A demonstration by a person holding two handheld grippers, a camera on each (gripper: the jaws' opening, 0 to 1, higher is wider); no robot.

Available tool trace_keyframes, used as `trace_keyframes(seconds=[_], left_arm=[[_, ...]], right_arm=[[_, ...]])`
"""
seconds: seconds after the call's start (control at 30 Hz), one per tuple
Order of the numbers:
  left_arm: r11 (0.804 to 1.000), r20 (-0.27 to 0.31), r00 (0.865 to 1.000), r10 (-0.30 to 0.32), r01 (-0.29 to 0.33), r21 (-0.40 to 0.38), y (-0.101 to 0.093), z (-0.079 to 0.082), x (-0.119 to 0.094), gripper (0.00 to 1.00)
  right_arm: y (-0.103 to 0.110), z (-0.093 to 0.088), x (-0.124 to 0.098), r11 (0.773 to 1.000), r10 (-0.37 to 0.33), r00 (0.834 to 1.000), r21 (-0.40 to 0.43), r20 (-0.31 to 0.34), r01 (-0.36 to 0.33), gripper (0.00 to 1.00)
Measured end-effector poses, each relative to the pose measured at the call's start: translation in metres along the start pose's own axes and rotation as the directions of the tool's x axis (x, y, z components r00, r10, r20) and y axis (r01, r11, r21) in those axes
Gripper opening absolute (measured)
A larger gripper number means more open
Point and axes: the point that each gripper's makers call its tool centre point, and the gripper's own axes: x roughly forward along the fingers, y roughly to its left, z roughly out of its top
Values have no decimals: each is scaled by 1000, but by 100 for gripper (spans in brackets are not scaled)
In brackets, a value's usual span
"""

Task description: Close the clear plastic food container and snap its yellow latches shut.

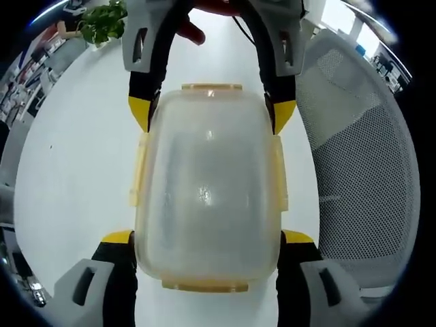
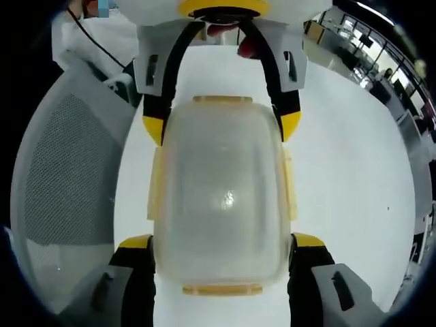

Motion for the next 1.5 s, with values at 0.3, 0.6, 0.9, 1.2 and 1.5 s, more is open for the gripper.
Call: trace_keyframes(seconds=[0.3, 0.6, 0.9, 1.2, 1.5], left_arm=[[1000, 13, 1000, 1, -1, -10, 4, 1, 0, 85], [1000, 2, 1000, 4, -4, -22, 14, 2, 1, 85], [999, 4, 1000, 9, -9, -39, 22, 3, 3, 85], [1000, -6, 1000, 4, -4, -17, 26, 3, 3, 85], [1000, -13, 1000, 2, -3, -12, 38, 3, 4, 85]], right_arm=[[-4, -1, -1, 1000, 4, 1000, -5, -12, -4, 80], [-15, -5, -1, 1000, 6, 999, -20, -31, -6, 80], [-24, -4, -1, 999, 14, 1000, -36, -11, -14, 80], [-26, -5, -2, 1000, 8, 1000, -15, 8, -8, 80], [-38, -5, 0, 1000, 7, 1000, -9, -2, -7, 80]])
